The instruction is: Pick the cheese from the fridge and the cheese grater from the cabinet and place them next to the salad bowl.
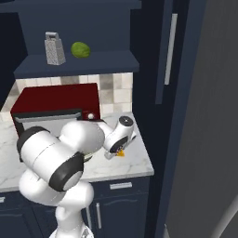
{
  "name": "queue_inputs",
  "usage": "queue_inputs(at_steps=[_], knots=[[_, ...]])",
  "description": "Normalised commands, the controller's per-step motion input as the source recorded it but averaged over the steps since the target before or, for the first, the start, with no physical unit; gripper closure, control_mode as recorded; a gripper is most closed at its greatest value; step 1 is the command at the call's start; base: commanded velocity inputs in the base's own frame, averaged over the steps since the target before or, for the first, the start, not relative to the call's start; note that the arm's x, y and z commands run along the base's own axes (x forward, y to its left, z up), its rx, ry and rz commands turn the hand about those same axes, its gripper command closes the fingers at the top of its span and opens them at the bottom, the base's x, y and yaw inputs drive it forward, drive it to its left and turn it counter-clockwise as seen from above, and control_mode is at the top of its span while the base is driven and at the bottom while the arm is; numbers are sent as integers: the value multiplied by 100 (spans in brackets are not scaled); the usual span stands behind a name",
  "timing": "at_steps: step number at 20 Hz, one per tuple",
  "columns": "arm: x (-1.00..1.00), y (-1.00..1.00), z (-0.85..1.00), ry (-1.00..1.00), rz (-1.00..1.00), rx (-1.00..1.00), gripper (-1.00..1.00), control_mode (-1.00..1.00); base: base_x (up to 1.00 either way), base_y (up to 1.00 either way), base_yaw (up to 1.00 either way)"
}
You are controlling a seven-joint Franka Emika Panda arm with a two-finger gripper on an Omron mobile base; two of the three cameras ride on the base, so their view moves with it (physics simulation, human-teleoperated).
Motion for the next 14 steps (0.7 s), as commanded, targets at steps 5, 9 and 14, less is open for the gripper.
queue_inputs(at_steps=[5, 9, 14], knots=[[33, 0, 0, 0, 0, 0, 100, -100, 0, 0, 0], [5, 0, -7, 0, 1, 0, 100, -100, 0, 0, 0], [3, 0, -24, 0, 0, 0, 100, -100, 0, 0, 0]])
